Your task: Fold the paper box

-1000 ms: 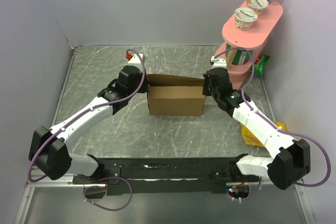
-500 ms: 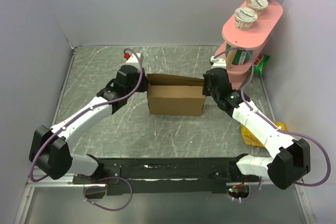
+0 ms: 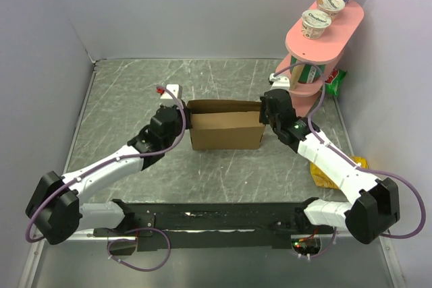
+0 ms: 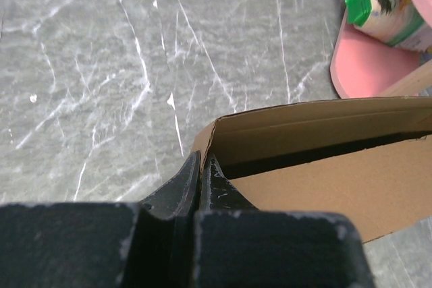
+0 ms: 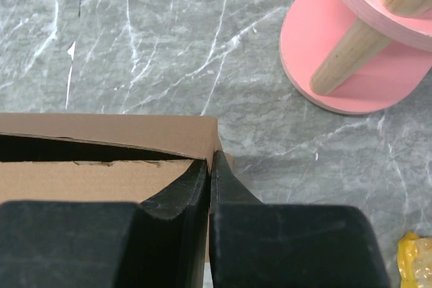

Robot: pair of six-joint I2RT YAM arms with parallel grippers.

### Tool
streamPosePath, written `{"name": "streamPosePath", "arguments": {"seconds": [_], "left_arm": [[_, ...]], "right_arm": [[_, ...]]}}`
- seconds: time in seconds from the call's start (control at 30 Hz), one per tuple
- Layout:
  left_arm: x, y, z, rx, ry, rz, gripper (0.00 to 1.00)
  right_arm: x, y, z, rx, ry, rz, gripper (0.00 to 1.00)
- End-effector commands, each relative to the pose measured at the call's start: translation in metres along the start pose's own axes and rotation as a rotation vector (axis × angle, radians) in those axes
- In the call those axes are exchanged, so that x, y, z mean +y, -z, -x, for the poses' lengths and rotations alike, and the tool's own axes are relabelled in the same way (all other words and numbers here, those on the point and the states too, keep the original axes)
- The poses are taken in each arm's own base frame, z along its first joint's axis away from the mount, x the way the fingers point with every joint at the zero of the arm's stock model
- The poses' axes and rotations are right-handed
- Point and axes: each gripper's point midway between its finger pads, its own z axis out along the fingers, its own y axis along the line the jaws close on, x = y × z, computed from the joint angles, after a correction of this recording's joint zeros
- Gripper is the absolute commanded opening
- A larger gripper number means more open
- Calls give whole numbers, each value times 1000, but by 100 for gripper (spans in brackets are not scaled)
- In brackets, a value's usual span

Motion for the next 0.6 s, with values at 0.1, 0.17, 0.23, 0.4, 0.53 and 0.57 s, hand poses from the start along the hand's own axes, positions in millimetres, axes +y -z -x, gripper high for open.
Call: {"name": "streamPosePath", "arguments": {"seconds": [0.1,0.17,0.23,0.4,0.53,0.57], "left_arm": [[0,8,-66,103,-99,-48,1],[1,6,-73,112,-108,-50,1],[1,6,-80,121,-114,-54,1],[1,2,-95,139,-129,-60,1],[2,3,-105,142,-153,-85,1],[2,4,-107,142,-159,-90,1]], "right_arm": [[0,3,-63,118,5,12,0],[-4,3,-68,104,-8,4,0],[-7,3,-71,95,-12,0,0],[-18,4,-89,71,-6,-21,0],[-25,3,-106,61,0,-35,0],[-27,4,-108,55,-1,-38,0]]}}
